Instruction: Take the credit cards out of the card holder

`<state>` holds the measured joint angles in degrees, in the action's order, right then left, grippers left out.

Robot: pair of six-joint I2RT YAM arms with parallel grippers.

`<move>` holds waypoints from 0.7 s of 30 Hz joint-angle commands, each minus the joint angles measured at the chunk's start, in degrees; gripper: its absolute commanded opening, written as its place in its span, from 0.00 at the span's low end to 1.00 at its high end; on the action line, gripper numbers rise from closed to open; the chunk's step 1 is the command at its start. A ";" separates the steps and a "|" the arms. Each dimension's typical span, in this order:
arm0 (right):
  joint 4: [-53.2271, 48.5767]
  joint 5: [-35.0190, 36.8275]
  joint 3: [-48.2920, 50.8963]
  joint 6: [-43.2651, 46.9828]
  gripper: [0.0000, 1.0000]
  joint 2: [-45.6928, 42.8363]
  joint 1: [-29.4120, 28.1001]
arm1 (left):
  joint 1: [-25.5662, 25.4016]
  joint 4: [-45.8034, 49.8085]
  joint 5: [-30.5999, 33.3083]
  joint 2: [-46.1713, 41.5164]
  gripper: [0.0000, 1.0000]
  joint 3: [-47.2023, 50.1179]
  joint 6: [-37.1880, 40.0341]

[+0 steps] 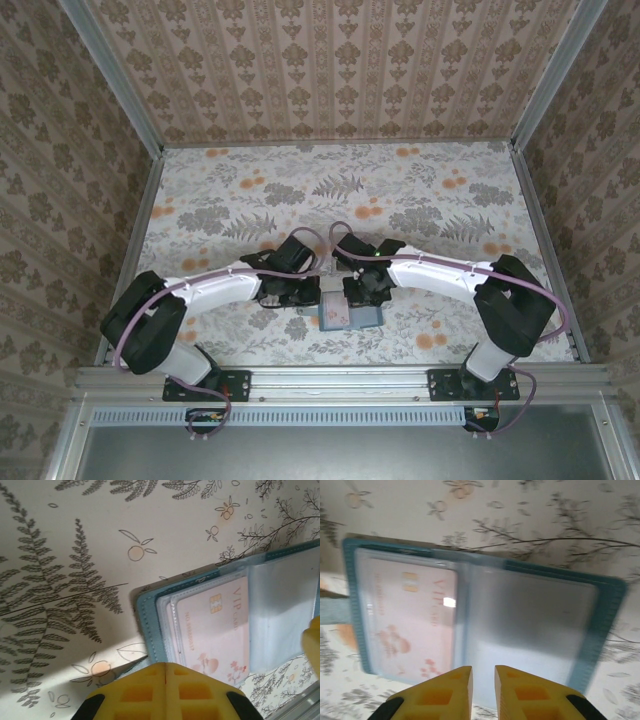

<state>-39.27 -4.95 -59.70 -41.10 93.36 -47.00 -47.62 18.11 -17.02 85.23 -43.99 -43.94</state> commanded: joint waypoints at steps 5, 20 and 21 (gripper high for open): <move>8.27 -8.87 2.47 -2.57 0.17 1.26 1.13 | -2.41 -3.20 -1.18 4.86 0.03 -2.42 -2.06; 12.63 -10.90 3.80 -2.49 0.17 4.94 2.41 | -3.27 -0.07 1.17 7.58 0.02 -3.03 -1.40; 12.64 -10.87 3.80 -2.49 0.17 5.15 2.41 | -3.33 0.08 1.19 7.58 0.02 -2.99 -1.34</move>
<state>-27.66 -14.37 -56.69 -42.65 97.23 -44.69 -50.28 15.44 -17.12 91.68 -45.95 -45.89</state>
